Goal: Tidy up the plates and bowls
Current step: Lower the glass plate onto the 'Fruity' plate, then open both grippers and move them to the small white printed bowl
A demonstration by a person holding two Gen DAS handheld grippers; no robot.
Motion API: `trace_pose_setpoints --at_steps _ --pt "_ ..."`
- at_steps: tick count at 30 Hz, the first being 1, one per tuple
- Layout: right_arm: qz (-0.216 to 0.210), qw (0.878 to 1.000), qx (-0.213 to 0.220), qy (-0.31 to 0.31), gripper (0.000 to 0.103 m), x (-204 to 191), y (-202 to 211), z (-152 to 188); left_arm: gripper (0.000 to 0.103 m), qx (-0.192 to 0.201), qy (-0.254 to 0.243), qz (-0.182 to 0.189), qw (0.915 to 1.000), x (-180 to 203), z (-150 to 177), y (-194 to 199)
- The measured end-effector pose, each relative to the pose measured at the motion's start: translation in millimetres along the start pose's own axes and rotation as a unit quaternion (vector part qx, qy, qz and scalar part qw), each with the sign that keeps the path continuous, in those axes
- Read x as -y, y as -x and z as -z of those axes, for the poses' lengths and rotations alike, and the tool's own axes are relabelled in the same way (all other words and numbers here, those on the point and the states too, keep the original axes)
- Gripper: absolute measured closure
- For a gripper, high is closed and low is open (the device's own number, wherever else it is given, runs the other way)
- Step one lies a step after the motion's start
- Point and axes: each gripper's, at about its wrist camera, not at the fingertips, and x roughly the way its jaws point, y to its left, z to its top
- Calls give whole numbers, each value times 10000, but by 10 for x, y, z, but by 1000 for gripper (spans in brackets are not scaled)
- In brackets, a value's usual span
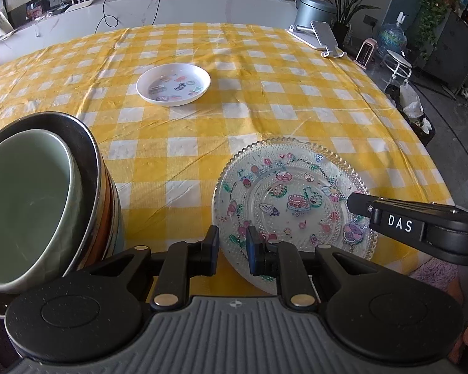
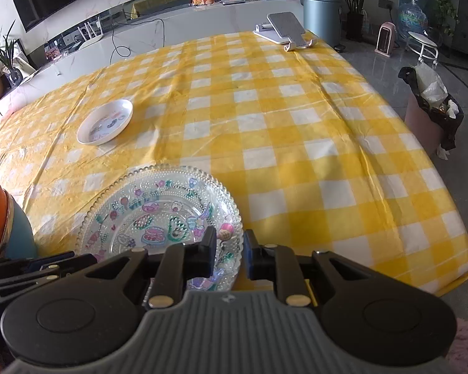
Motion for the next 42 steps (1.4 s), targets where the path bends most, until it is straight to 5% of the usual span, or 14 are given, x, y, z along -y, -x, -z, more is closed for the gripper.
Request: trace_pose_setpoints --at_steps 5,8,12,24,29,42 --pt "-52 9999 108 -93 83 25 27 -10 80 10 135 123 9998 -42 3 7" --pt "-125 9993 276 -239 70 66 76 -15 68 15 297 281 9992 -89 6 24" --pt "-292 9974 501 -420 67 120 132 -32 56 138 342 379 9986 -77 -13 105" --pt "-653 9925 846 -595 58 40 86 -224 49 193 458 1042 9933 -242 -335 458" --pt "-868 9924 763 -417 36 -161 -34 -388 49 99 483 891 9948 -426 -545 507" --pt "-1147 9921 474 -183 41 -732 -612 -1058 49 -46 -742 142 9971 -613 -1292 351"
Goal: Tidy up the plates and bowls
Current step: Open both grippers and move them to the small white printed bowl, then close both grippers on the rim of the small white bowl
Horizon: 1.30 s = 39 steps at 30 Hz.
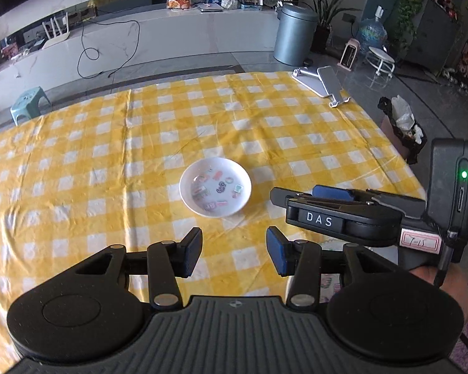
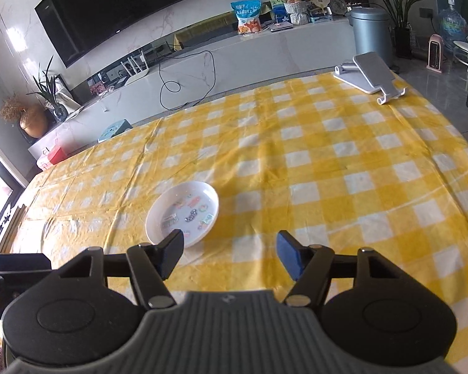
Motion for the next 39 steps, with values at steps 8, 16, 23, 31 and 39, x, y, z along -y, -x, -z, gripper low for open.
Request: trace_pose_setpoints --at_steps 8,16,23,31,39 --pt "-167 9998 -78 -56 64 -18 -395 -131 49 -227 -733 -309 9966 -110 -280 -420" --pt "-384 9987 -247 -225 80 41 -596 -85 63 -491 -856 -182 9949 -303 -469 -950" --pt "-384 9982 -323 -338 85 57 -694 -60 64 -781 -853 -149 9932 -426 -433 -1305" --pt "-426 9975 -418 -366 88 37 -759 -34 81 -871 -703 -34 9937 -490 -378 -1407" --pt "-394 9976 -422 -375 96 22 -747 -24 92 -850 -762 -126 9934 -454 -382 -1362"
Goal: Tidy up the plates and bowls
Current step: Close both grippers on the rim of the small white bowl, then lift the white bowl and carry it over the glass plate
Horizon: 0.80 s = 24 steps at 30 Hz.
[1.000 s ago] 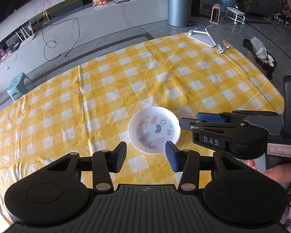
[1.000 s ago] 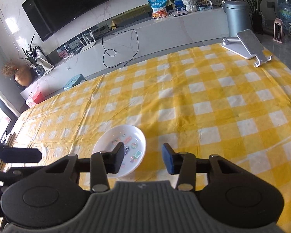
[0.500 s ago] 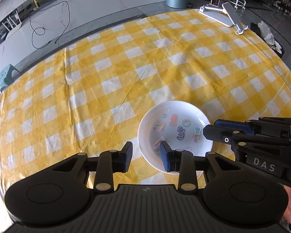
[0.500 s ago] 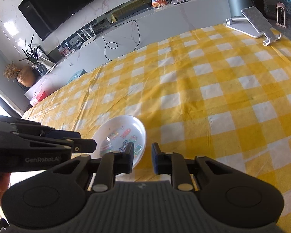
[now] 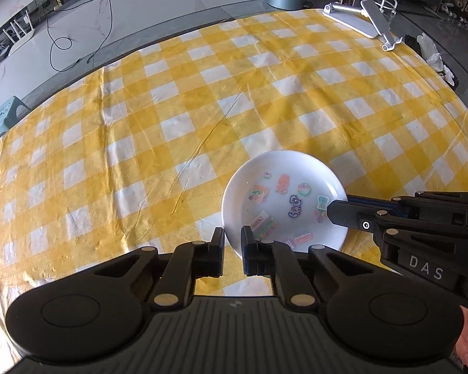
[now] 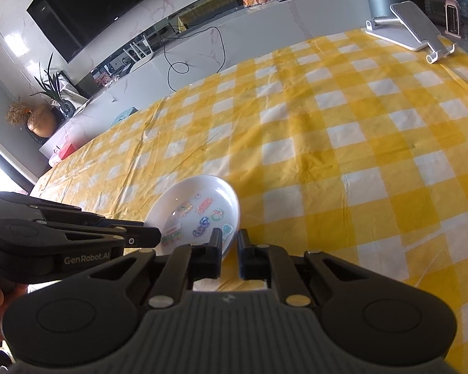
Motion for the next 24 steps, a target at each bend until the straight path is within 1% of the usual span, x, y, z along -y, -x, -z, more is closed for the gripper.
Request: trace_pose_setpoints --at_steps 7,12,17,20,24 --pt "84 9999 84 92 101 -51 125 -10 94 47 74 -40 10000 51 25 189" --pt "-16 9997 226 9 101 -47 301 20 96 257 132 -71 9996 133 53 468" --pt "-155 9985 429 -311 101 40 614 78 98 568 277 80 9980 273 122 791" --pt "-147 9969 595 -490 102 85 851 120 98 751 410 178 9962 406 210 965" --pt "-200 9938 788 -757 103 153 1185 254 98 933 458 166 9944 648 370 1189"
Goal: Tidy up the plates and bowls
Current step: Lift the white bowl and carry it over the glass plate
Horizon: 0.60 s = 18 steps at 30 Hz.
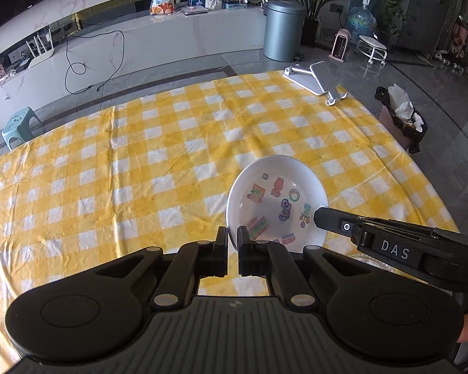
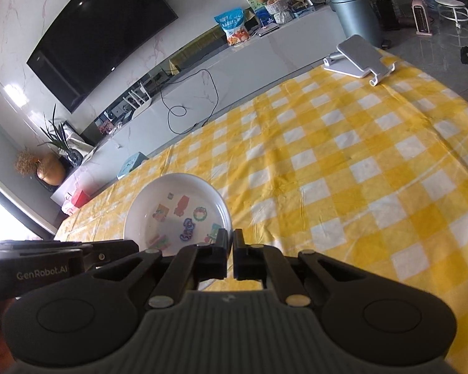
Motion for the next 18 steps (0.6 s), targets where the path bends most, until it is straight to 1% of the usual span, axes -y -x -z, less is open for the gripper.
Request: trace_pose_setpoints --at_steps 3,6,8,13,16,18 --pt "41 9998 120 -171 103 55 263 90 98 97 105 87 9999 161 123 170" --pt "79 9993 279 -245 103 93 513 160 98 309 189 195 9992 305 275 321" --pt "127 9989 381 -225 103 103 691 213 98 434 352 297 9980 373 390 397" --pt "350 9977 571 -36 103 126 1086 346 98 643 1028 728 9900 455 694 499" --pt "451 9973 579 75 103 159 1246 439 98 690 1233 842 9864 490 822 506" --pt "520 9970 556 100 103 184 1308 503 98 663 1279 868 9858 520 893 482"
